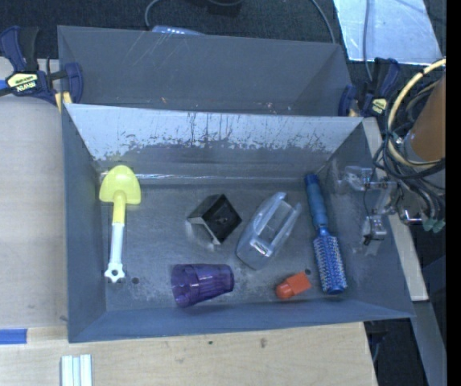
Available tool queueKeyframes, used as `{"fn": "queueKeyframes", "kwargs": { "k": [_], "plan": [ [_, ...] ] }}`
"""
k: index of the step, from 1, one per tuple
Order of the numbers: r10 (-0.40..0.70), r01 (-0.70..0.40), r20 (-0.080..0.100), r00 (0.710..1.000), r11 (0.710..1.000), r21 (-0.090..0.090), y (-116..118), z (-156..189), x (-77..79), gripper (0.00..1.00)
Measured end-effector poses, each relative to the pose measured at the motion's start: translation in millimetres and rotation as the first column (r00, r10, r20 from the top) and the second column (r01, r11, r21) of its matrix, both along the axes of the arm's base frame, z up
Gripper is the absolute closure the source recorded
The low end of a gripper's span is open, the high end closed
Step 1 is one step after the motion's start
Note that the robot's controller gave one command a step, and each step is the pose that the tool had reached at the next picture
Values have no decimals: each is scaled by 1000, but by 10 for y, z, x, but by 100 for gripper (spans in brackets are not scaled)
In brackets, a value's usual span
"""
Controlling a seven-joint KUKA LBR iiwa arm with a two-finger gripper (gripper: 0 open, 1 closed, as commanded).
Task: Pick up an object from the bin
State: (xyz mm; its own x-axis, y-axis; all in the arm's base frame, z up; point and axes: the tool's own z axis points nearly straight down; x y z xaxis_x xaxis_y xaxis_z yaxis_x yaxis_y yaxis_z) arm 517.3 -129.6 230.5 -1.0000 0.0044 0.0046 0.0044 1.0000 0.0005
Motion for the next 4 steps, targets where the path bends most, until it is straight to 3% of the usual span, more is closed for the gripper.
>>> {"fn": "queueKeyframes", "kwargs": {
  "k": [1,2,3,4],
  "plan": [
    [3,-3,7,1000,1000,-1,9,44,8,0],
    [127,-127,10,992,992,-2,-65,-353,67,0],
    [464,-464,6,886,886,-2,-130,-597,62,0],
    [742,-742,8,670,670,-7,-221,-813,160,0]
  ]
}}
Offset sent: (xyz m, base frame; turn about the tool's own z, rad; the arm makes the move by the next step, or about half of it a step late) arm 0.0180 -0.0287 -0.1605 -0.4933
